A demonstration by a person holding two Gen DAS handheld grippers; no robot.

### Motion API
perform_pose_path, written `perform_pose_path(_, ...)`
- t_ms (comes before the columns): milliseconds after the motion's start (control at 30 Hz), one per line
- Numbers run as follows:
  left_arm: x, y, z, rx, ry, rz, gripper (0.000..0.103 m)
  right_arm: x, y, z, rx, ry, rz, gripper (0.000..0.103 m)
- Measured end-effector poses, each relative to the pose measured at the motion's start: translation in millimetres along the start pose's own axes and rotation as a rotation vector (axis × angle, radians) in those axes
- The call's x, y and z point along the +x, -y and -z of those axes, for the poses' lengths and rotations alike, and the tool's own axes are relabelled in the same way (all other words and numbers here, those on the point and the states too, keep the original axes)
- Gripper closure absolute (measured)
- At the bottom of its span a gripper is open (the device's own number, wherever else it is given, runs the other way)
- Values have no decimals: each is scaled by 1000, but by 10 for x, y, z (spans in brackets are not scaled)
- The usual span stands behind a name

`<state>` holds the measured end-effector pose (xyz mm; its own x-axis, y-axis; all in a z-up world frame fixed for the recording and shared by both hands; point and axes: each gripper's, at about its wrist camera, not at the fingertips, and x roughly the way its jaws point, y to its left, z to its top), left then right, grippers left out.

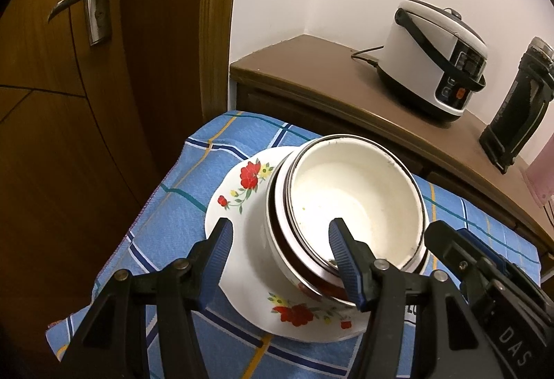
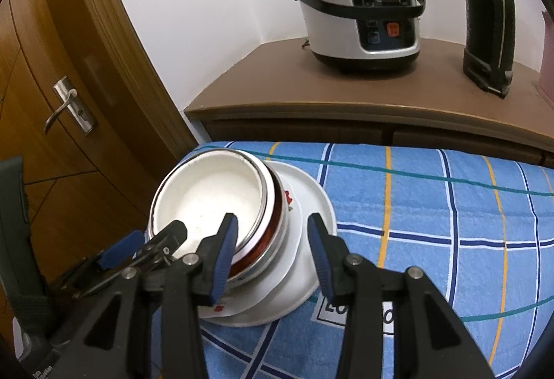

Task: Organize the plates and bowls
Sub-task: 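Open both grippers to release the bowl stack on the plates, then withdraw both grippers away from the stacked bowls and plates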

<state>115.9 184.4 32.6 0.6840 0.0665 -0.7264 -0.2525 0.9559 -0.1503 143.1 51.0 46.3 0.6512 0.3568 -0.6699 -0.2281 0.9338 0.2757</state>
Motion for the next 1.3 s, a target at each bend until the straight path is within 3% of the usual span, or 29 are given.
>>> perform_pose_path(300, -49, 4, 26, -4, -6, 16, 42, -60, 33, 25, 2, 7, -1, 56)
perform_pose_path(500, -122, -43, 56, -15, 2, 7, 36, -117, 14, 38, 1, 12, -6, 55)
perform_pose_path(700, -246, -95, 91, -19, 19, -9, 34, -194, -7, 77, 2, 24, -5, 45)
perform_pose_path(900, -313, -156, 153, -27, 11, -10, 33, -265, -48, 125, -6, 31, -17, 43)
perform_pose_path(1033, -362, -116, 209, 7, 13, -14, 25, -331, -78, 158, -9, 50, -41, 27)
perform_pose_path(1167, -476, -33, 253, 63, 57, -27, 24, -414, -140, 184, -29, 70, -44, 27)
perform_pose_path(1300, -495, -57, 298, 66, 52, -73, 24, -451, -120, 231, -22, 83, -41, 26)
